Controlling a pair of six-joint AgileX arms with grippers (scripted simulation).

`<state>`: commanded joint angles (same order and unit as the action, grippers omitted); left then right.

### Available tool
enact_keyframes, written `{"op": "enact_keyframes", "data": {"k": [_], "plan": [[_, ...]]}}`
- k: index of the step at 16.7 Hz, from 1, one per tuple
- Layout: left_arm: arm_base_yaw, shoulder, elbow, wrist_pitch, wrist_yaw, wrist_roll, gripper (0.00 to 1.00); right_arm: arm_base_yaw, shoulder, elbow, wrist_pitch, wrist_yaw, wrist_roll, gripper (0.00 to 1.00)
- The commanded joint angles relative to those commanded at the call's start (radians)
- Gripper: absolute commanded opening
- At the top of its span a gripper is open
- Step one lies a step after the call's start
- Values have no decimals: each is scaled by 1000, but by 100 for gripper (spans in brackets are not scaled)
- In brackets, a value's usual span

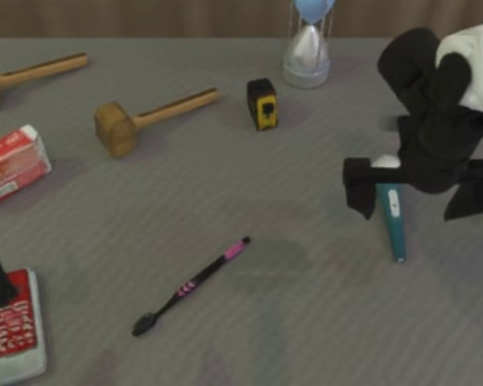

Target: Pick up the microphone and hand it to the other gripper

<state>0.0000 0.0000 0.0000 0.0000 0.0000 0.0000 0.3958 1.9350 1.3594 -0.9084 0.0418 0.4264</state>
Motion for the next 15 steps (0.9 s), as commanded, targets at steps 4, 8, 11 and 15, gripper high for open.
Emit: {"op": "enact_keyframes", "data": {"k": [4,8,11,15], "plan": [[0,0,0,0,0,0,100,-1,86,-53,141,1,-3,100],[0,0,0,0,0,0,100,-5,181,-113,298,1,-4,100],[0,0,0,0,0,0,100,-5,198,-123,321,1,-5,100],[0,0,0,0,0,0,100,-5,198,-123,321,1,-5,85]]}}
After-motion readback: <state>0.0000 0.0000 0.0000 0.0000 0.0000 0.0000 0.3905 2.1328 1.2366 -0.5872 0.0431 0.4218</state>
